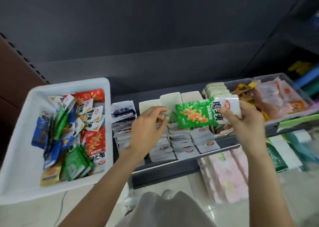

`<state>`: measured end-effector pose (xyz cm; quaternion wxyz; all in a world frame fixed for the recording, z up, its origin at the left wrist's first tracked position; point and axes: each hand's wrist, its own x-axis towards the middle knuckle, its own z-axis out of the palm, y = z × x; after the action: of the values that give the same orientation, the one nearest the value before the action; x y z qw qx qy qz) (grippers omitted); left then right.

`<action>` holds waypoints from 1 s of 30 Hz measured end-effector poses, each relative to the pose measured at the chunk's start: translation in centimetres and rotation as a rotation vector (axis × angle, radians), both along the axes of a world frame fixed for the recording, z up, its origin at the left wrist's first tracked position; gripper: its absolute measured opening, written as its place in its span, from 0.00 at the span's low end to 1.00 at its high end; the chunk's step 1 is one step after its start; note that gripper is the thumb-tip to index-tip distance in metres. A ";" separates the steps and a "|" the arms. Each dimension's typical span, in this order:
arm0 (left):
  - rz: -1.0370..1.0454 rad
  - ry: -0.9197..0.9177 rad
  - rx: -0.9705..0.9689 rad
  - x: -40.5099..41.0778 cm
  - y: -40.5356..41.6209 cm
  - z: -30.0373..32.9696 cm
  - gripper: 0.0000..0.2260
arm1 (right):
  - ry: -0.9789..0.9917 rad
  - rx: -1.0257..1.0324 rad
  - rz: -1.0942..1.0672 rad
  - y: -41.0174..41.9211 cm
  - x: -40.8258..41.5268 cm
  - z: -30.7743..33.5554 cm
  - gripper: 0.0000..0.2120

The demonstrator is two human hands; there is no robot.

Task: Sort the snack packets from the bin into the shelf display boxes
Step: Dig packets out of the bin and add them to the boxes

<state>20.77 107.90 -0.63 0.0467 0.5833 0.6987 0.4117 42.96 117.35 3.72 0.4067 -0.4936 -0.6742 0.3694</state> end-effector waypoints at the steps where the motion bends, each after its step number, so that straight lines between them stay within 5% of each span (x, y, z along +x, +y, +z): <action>1: -0.022 0.099 -0.046 0.4 0.7 -0.5 0.07 | 0.035 -0.005 -0.052 1.0 0.5 -0.5 0.05; 5: -0.111 0.442 -0.332 1.9 2.4 -2.4 0.13 | -0.022 0.019 -0.063 3.8 -1.5 -2.3 0.04; 9: -0.025 0.691 -0.437 2.2 3.2 -3.0 0.04 | -0.348 0.329 0.109 4.9 -5.8 -3.9 0.06; 13: 0.008 0.712 -0.468 1.9 3.1 -3.6 0.07 | -0.638 0.587 0.386 4.9 -8.6 -4.9 0.02; 21: -0.013 0.529 -0.256 1.8 1.6 -3.4 0.05 | -0.978 0.523 0.771 4.3 -7.5 -7.8 0.19; 23: 0.024 0.393 -0.135 1.4 0.5 -2.5 0.04 | -0.829 0.449 0.741 3.8 -6.5 -6.8 0.27; 27: 0.231 0.170 0.158 -0.8 -3.5 -0.2 0.10 | -0.167 0.216 0.539 0.9 -5.9 -2.9 0.16; 30: 0.463 0.005 0.189 -3.9 -7.7 -0.1 0.10 | 0.009 0.120 0.574 -2.8 -8.7 -0.9 0.12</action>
<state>16.84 100.22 -0.75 -0.1056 0.4106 0.7720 0.4735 34.25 114.57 2.87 0.3170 -0.2564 -0.8051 0.4308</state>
